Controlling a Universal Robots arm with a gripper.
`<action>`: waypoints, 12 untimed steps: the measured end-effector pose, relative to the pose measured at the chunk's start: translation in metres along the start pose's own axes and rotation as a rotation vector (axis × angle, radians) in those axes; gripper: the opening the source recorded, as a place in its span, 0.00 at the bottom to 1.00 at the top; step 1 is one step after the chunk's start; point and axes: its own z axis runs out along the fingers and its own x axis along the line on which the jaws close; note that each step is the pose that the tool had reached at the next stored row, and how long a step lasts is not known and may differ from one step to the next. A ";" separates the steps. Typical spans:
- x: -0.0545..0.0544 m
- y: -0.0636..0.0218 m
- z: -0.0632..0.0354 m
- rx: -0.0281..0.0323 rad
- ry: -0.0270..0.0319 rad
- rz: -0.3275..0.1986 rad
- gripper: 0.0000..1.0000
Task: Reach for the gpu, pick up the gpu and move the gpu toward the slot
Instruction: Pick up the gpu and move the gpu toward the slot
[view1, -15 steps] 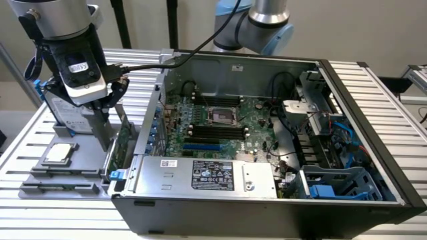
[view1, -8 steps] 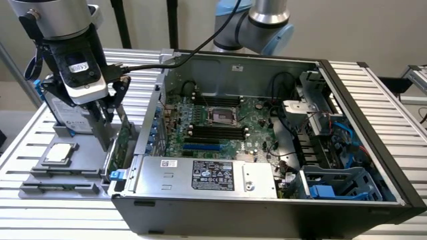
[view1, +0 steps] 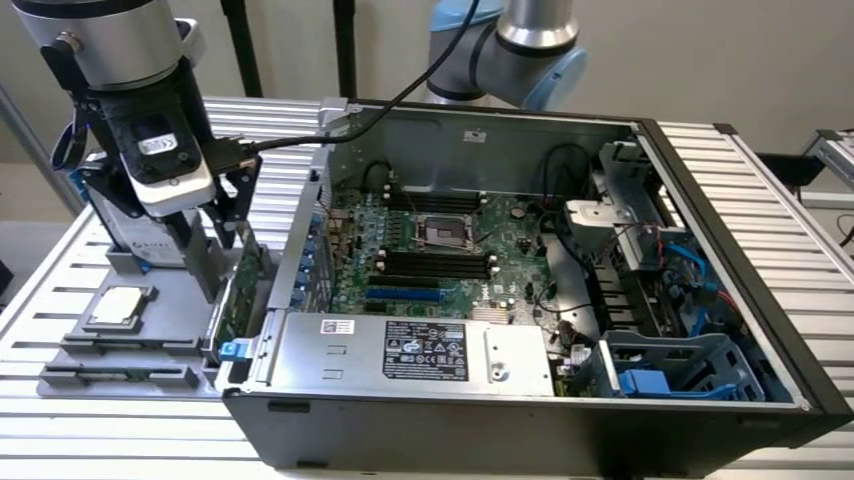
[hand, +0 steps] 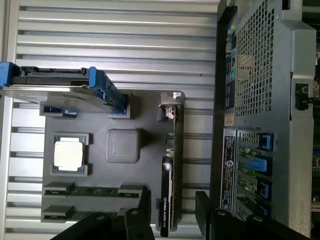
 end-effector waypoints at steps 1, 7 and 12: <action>0.001 -0.0002 0.0019 0.0000 0.0000 0.000 0.48; 0.003 -0.0014 0.0126 0.0001 0.0001 0.000 0.48; 0.003 -0.0017 0.0218 0.0001 0.0001 0.000 0.48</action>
